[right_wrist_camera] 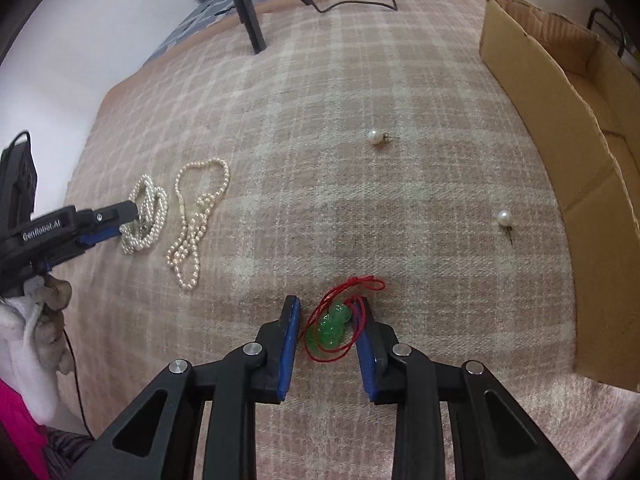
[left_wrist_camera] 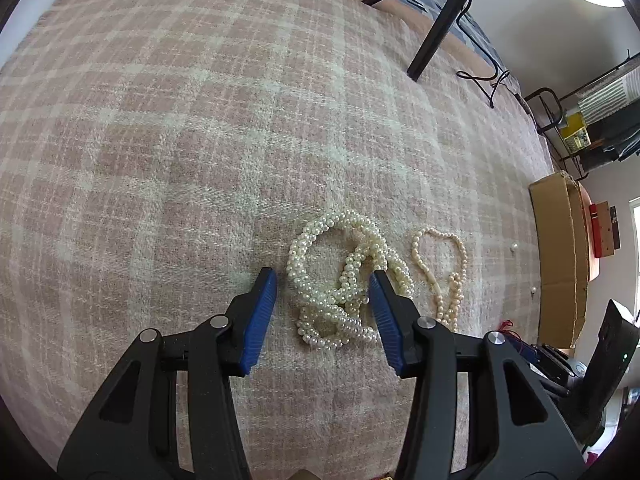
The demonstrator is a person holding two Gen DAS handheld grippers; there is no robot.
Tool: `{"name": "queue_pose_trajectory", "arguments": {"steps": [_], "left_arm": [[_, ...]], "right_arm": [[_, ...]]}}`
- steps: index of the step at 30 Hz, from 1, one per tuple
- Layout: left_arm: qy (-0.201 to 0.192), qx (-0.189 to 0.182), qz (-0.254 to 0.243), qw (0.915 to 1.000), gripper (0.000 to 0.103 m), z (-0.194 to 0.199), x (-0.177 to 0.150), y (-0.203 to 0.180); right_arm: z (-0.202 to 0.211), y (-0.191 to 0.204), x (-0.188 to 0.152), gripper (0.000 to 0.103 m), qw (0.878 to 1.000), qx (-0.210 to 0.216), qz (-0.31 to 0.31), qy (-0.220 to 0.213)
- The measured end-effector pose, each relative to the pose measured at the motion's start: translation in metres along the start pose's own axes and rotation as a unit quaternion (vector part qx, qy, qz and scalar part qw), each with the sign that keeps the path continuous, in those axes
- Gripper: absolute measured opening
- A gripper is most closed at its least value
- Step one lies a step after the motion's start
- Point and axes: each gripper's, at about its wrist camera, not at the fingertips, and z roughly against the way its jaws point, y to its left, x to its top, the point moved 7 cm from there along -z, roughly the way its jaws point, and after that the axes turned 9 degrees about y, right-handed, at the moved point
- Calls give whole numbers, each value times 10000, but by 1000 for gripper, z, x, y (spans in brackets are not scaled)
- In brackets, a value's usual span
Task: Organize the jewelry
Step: 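Close the left tool on the twisted pearl necklace while the right tool grips the green pendant, then lift the necklace with the left tool and the pendant with the right tool over the box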
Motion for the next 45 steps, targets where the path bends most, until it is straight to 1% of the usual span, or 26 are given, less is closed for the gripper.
{"name": "queue_pose_trajectory", "arguments": {"steps": [2, 3, 4, 5, 6, 7, 8, 12, 14, 16, 27, 29, 32, 39, 45], "left_arm": [[-48, 47, -49, 10000, 48, -1, 2, -2], [-89, 106, -73, 9999, 42, -2, 2, -2], [-121, 154, -111, 9997, 38, -3, 4, -3], [-159, 224, -150, 9995, 33, -3, 4, -3], [-194, 290, -199, 9992, 23, -3, 4, -4], [-216, 349, -230, 9989, 10, -3, 4, -4], [-224, 408, -247, 9986, 8, -3, 4, -3], [-272, 371, -238, 9987, 7, -1, 5, -2], [-347, 345, -249, 9985, 7, 6, 4, -1], [-470, 305, -295, 9980, 7, 16, 5, -4], [-977, -258, -283, 9945, 6, 71, 5, -19], [-1045, -361, -315, 9934, 6, 79, 5, -25], [-1179, -460, -379, 9912, 6, 94, 4, -33], [-1432, -712, -568, 9855, 6, 121, 3, -59], [-1656, -806, -866, 9791, 6, 141, -1, -88]], "right_arm": [[0, 7, -1, 25, 9991, -302, 293, -47], [-1, 10, -2, 23, 9981, -438, 436, -77], [-1, 12, -3, 20, 9974, -501, 518, -96], [-1, 13, -3, 19, 9967, -553, 585, -112], [-1, 14, -3, 18, 9960, -598, 644, -130], [-1, 15, -4, 16, 9955, -633, 690, -143], [0, 15, -4, 15, 9949, -668, 733, -155], [0, 17, -5, 14, 9930, -763, 872, -220], [0, 18, -6, 10, 9924, -788, 907, -250], [2, 18, -5, 10, 9923, -778, 923, -289], [21, 16, -14, 10, 9931, -596, 856, -540], [28, 20, -14, 10, 9928, -512, 884, -621], [37, 24, -14, 10, 9915, -498, 947, -743], [60, 25, -13, 10, 9903, -334, 911, -994], [89, 19, -12, 10, 9873, -233, 857, -1317]]}}
